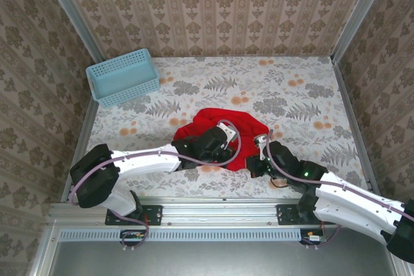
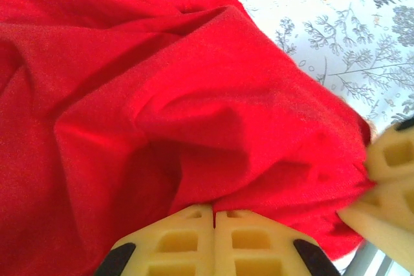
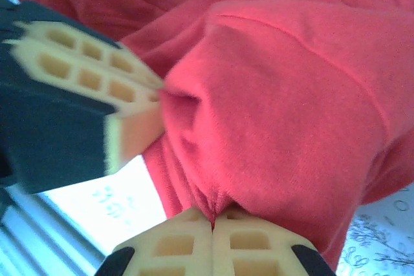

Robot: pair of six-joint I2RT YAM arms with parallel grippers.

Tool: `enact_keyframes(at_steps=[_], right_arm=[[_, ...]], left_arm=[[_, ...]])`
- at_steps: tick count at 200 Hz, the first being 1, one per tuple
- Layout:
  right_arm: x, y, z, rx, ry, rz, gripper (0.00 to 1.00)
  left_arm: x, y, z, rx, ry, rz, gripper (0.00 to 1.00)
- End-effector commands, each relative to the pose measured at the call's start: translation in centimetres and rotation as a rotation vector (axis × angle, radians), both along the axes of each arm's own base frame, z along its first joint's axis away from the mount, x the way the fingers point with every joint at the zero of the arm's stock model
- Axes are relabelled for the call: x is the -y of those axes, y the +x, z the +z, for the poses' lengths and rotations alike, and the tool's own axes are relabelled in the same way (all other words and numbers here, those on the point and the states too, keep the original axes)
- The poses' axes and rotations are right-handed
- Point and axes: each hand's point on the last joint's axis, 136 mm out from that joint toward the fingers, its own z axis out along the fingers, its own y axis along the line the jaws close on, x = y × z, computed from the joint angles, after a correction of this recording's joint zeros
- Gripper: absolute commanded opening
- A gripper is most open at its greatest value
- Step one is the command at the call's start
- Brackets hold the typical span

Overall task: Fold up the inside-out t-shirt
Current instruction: Turn the T-shirt inside out at the center of the table.

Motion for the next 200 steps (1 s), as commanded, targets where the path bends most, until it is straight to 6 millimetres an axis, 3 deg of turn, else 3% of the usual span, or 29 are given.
enact_keyframes(at_steps=[1,18,34,64,88,119,144,200], right_arm=[[-1.3,-1.1,2.7,-0.029,0.086,0.058,0.0],[-1.0,-0.9,3.7,-0.013,0.096,0.041,0.0],[-0.2,-0.4,4.1,-0.008,0.087,-0.005,0.0],[0.0,0.3,3.4,-0.026,0.102,-0.029,0.0],[-1.2,0.1,3.5,-0.029,0.144,0.013,0.0],[-1.4,-0.1,3.6,-0.016,0.177,0.029,0.02],[-1.5,-0.2,4.3,0.0,0.207,0.034,0.03],[0.4,0.1,2.5,-0.011,0.102,-0.033,0.2]], left_arm=[[-1.3,1.0,-0.9,0.034,0.103,0.035,0.08],[-1.4,0.9,-1.0,0.042,0.109,0.027,0.12],[-1.3,0.3,-0.4,0.069,0.091,0.005,0.21],[-0.3,-1.9,2.6,0.142,-0.017,-0.082,0.37],[0.3,-3.2,4.3,0.131,-0.131,-0.134,0.44],[1.5,-4.2,4.0,0.092,-0.155,-0.198,0.46],[2.4,-4.4,3.0,0.067,-0.144,-0.218,0.42],[2.4,-3.8,2.0,0.065,-0.11,-0.193,0.07]])
